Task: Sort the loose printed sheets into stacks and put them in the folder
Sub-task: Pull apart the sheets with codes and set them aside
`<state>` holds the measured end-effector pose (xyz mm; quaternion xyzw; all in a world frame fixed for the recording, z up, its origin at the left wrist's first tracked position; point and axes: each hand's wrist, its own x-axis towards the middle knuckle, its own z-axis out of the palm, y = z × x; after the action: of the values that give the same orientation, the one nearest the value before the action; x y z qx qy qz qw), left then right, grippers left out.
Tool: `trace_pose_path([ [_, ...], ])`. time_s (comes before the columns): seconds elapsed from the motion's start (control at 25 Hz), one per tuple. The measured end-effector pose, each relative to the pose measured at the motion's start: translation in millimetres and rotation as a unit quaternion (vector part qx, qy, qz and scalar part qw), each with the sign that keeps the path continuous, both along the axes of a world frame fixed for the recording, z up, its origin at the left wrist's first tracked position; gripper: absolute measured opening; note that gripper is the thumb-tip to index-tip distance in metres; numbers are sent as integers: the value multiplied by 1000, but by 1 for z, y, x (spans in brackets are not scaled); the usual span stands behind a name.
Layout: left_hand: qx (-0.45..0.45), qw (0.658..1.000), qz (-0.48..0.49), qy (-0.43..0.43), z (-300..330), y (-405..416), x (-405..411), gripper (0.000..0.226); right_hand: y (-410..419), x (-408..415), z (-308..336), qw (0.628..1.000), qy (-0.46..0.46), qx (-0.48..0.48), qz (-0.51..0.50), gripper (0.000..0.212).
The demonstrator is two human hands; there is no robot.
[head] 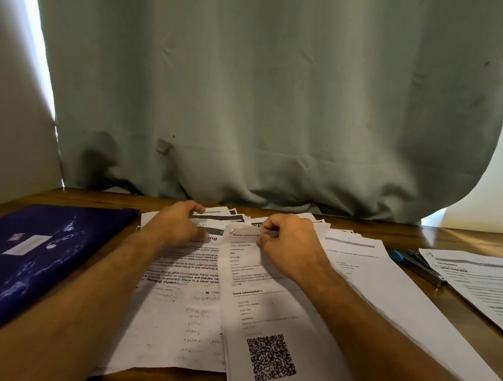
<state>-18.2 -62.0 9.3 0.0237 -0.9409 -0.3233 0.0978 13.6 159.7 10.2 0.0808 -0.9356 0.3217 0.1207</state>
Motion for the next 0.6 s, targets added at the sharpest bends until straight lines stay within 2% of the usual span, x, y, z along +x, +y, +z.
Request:
trace_pose_path([
  [0.08, -70, 997, 25, -14, -12, -5, -4, 76, -4, 2, -3, 1000, 3, 4, 11, 11],
  [0.24, -93, 993, 31, -73, -24, -15, -7, 75, -15, 7, -5, 999, -7, -10, 44, 12],
  [0.6, -113, 990, 45, -65, -24, -20, -6, 76, -45, 22, -4, 997, 16, -12, 70, 14],
])
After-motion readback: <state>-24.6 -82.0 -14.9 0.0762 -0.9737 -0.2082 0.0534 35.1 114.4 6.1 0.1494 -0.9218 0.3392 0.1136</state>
